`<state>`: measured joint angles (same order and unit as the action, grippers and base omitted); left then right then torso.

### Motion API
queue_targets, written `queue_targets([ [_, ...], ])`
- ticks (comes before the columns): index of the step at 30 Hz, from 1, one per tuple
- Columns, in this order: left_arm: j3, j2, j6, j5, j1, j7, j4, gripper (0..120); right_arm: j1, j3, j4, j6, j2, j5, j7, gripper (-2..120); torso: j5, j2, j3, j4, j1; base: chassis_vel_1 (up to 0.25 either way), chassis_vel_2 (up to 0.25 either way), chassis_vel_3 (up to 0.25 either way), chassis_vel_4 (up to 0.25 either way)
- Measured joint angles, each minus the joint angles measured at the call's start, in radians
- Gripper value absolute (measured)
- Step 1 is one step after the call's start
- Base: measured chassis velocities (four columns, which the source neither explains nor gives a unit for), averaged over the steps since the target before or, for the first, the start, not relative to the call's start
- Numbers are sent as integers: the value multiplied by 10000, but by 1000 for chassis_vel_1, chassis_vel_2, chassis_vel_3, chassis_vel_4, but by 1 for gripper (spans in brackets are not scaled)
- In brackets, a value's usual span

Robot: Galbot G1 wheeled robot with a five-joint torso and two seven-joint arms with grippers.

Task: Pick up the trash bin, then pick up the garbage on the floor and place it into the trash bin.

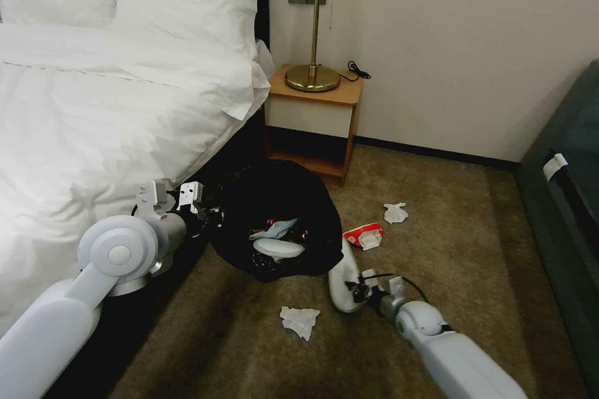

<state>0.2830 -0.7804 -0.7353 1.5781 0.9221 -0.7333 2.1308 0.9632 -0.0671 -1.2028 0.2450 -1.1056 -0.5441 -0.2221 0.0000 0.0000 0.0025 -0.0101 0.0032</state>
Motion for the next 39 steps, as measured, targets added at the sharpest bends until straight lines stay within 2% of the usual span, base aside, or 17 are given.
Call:
queue_targets([
  [10,-117,17,0,84,181,-166,-185,0,113,-1354,-1095,191,724,-218,279,0,1,0,0,0,0,0,0,0,0],
  [15,-180,235,0,267,243,-300,-150,0,130,-1968,-2044,365,1316,-534,353,0,0,0,0,1,0,0,0,0,0],
  [22,-115,386,0,424,241,-430,-162,0,-5,-2139,-2390,399,1648,-971,264,0,1,0,0,2,0,0,0,0,0],
  [32,-154,318,0,472,239,-516,-178,0,-312,-2283,-2579,424,1906,-1377,238,0,1,0,0,1,0,0,0,0,0],
  [39,-156,247,0,437,374,-573,-183,0,-581,-2971,-3712,639,2100,-1900,380,0,-2,0,0,0,0,0,0,0,0],
])
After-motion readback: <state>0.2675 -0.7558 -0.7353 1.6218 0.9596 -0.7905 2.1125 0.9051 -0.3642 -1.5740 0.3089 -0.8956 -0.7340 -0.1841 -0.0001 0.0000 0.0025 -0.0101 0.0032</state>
